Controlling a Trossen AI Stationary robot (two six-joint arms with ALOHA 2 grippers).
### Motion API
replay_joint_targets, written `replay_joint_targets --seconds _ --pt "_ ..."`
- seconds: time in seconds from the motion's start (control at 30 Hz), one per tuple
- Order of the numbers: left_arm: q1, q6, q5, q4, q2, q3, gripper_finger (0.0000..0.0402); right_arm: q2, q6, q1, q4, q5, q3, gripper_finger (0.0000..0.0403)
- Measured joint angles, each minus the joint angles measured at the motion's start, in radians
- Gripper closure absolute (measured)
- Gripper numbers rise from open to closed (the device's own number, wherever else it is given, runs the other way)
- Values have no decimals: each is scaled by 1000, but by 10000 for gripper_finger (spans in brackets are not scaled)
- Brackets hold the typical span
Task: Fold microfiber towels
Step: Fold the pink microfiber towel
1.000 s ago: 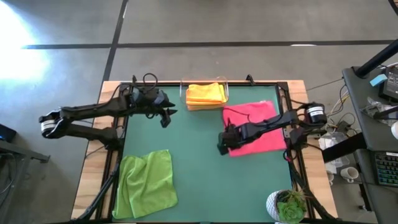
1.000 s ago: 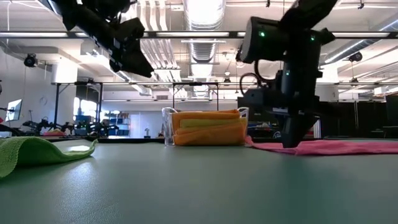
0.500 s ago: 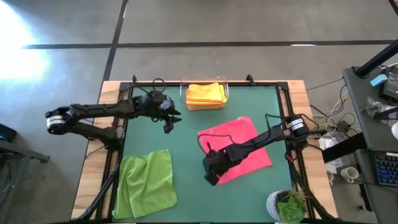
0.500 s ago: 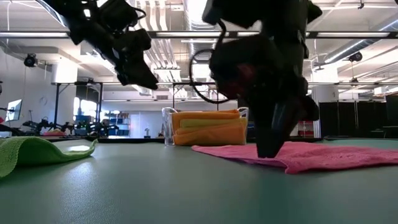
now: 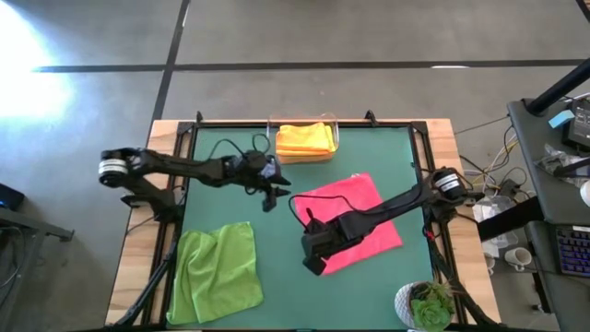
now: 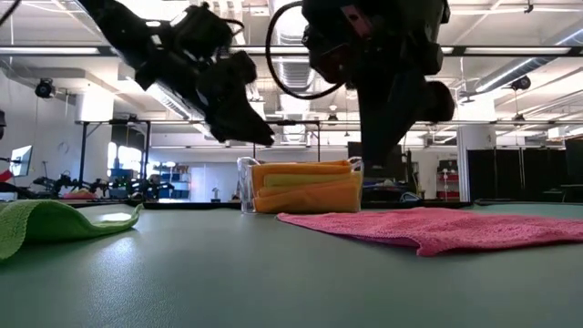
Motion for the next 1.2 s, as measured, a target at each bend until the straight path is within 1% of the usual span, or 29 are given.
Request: replay_joint_targets --seconds 0.13,0.23,0.33,0.43,0.63,0.8,0.93,1.0,1.2 --pt "-17 -1 0 2 99 35 263 -45 -3 0 -50 46 -5 394" --pt "-28 -2 0 13 165 60 263 -74 -18 0 -70 54 -10 394" --pt "-37 -2 0 58 222 83 263 -89 -26 2 -98 55 -13 394" --pt "-44 -4 0 88 272 111 263 -97 -27 5 -122 56 -13 394" --pt "-57 -4 -1 89 354 159 263 -97 -28 20 -167 57 -13 394" --pt "-57 -6 -1 102 431 176 263 -97 -32 34 -202 57 -13 394" --pt "-56 -9 -1 110 469 181 263 -97 -41 42 -230 57 -13 394" --pt "-56 -34 -1 101 475 179 263 -97 -42 43 -248 57 -13 394" --pt "-64 -60 -3 15 462 178 263 -124 -56 48 -334 63 -13 394"
